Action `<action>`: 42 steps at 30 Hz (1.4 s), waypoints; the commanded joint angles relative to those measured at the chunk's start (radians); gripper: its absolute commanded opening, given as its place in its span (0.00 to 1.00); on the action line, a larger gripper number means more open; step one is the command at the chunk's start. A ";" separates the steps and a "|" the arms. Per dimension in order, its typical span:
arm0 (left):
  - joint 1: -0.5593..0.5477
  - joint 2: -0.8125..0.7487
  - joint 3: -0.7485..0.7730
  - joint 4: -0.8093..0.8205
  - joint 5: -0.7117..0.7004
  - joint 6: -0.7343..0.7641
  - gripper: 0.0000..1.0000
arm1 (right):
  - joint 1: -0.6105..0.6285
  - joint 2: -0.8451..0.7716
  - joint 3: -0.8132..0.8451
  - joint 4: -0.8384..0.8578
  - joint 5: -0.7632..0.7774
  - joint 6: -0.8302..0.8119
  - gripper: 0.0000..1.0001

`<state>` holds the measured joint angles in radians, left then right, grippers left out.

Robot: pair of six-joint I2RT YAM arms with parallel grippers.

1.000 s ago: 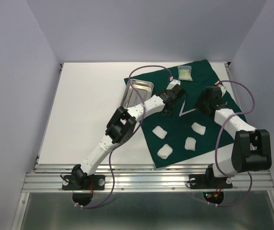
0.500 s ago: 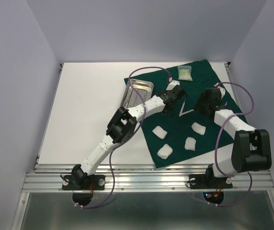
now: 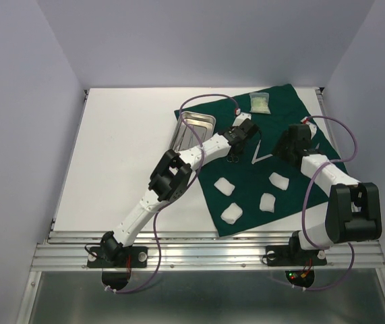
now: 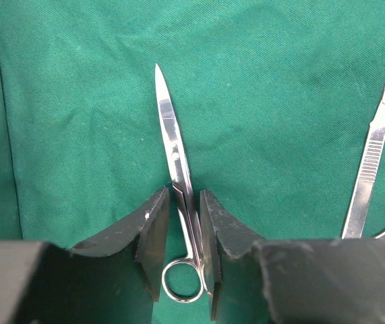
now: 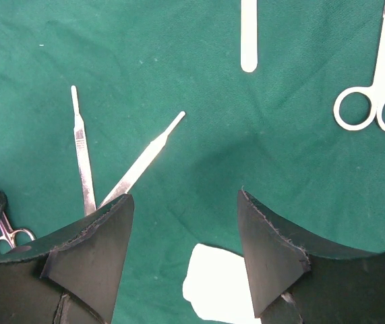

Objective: Prepare the surgical pack
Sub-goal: Pick up the medical item from the surgical kit, then place the medical item in the container.

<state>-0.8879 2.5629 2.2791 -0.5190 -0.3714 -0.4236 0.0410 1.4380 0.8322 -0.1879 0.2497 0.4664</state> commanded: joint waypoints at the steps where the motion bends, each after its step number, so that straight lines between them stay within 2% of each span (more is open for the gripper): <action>1: 0.006 0.029 -0.024 -0.003 0.003 -0.004 0.40 | 0.002 -0.036 0.016 0.005 -0.004 -0.014 0.68; 3: 0.006 0.033 -0.027 -0.001 0.014 0.002 0.40 | 0.002 -0.036 0.016 0.005 -0.006 -0.014 0.68; 5: 0.006 0.036 -0.024 -0.006 0.017 0.003 0.36 | 0.002 -0.036 0.021 0.005 -0.006 -0.014 0.68; 11: 0.006 -0.016 0.003 -0.013 0.012 0.051 0.16 | 0.002 -0.034 0.025 0.005 -0.004 -0.014 0.68; 13: 0.006 -0.074 -0.012 -0.001 0.008 0.072 0.06 | 0.002 -0.036 0.025 0.005 -0.006 -0.012 0.68; 15: 0.006 -0.146 -0.056 0.032 0.011 0.097 0.05 | 0.002 -0.042 0.025 0.005 0.000 -0.014 0.68; 22: 0.020 -0.369 -0.242 0.177 0.003 0.201 0.05 | 0.002 -0.065 0.027 -0.001 0.013 -0.015 0.68; 30: 0.078 -0.464 -0.263 0.165 0.014 0.243 0.06 | 0.002 -0.050 0.041 0.001 -0.015 -0.011 0.68; 34: 0.142 -0.535 -0.368 0.214 0.052 0.298 0.08 | 0.002 -0.056 0.047 0.005 -0.030 -0.015 0.68; 37: 0.205 -0.570 -0.452 0.243 0.153 0.339 0.10 | 0.002 -0.056 0.042 0.011 -0.035 -0.015 0.68; 42: 0.253 -0.587 -0.559 0.287 0.167 0.367 0.13 | 0.002 -0.036 0.030 0.039 -0.062 -0.009 0.68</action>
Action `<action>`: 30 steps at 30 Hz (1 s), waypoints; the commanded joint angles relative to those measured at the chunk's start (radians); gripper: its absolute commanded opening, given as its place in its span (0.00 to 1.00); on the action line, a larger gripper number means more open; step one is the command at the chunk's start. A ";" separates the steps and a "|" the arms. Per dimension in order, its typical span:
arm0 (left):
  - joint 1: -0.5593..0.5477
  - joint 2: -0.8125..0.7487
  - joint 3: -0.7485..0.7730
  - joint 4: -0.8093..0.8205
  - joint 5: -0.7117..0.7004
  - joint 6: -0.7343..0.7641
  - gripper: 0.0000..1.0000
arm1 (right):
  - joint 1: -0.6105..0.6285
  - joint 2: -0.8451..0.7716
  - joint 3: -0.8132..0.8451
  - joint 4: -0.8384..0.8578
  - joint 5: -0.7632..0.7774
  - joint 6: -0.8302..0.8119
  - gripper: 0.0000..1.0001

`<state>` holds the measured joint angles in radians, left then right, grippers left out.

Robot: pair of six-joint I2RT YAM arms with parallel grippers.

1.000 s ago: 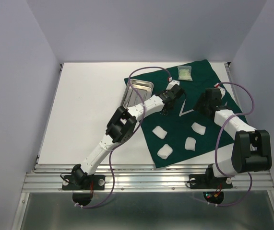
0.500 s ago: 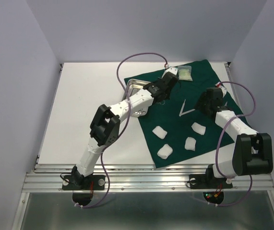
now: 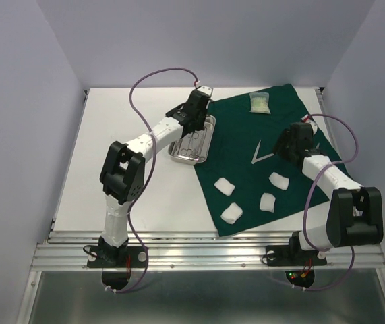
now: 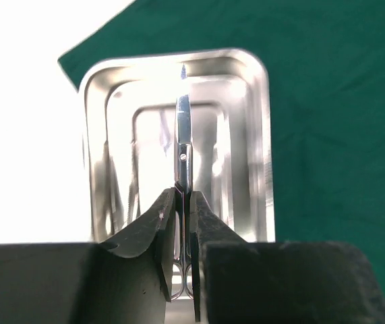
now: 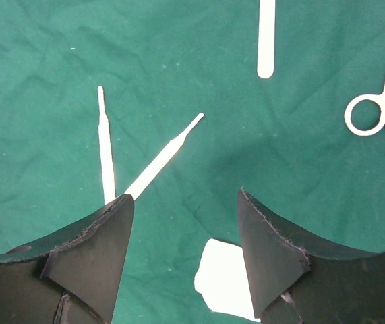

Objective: Prepare the surgical pack
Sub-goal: Place the medical item in the container.

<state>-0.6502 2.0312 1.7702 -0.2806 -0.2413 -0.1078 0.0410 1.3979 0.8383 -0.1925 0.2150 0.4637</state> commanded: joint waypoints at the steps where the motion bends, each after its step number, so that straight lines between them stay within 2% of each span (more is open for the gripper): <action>1: 0.027 -0.046 -0.073 0.063 0.024 0.054 0.13 | 0.002 0.007 0.022 0.047 -0.032 -0.005 0.68; 6: 0.073 0.017 -0.095 0.060 0.042 0.046 0.17 | 0.002 -0.003 0.010 0.054 -0.037 0.000 0.68; 9: 0.075 0.049 -0.080 0.040 0.033 0.042 0.29 | 0.002 -0.020 0.001 0.053 -0.032 0.000 0.68; 10: 0.075 0.057 -0.071 0.026 0.027 0.040 0.34 | 0.002 -0.020 0.001 0.053 -0.032 -0.002 0.68; 11: 0.075 0.066 -0.063 0.015 0.016 0.036 0.45 | 0.002 -0.023 0.001 0.051 -0.034 -0.002 0.68; 13: 0.075 0.061 -0.054 -0.005 -0.001 0.036 0.52 | 0.002 -0.023 0.004 0.053 -0.040 -0.003 0.69; 18: 0.075 0.011 -0.069 -0.020 0.002 0.019 0.53 | 0.002 0.013 0.028 0.064 -0.060 0.021 0.69; 22: 0.070 -0.080 -0.093 -0.023 0.013 -0.021 0.53 | 0.035 0.067 0.057 0.090 -0.054 0.043 0.62; 30: 0.063 -0.233 -0.149 -0.037 0.037 -0.089 0.53 | 0.117 0.268 0.195 0.090 -0.023 0.029 0.61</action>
<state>-0.5816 1.9312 1.6527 -0.3233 -0.2115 -0.1497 0.1204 1.6009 0.9482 -0.1444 0.1703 0.4942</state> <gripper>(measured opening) 0.531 0.605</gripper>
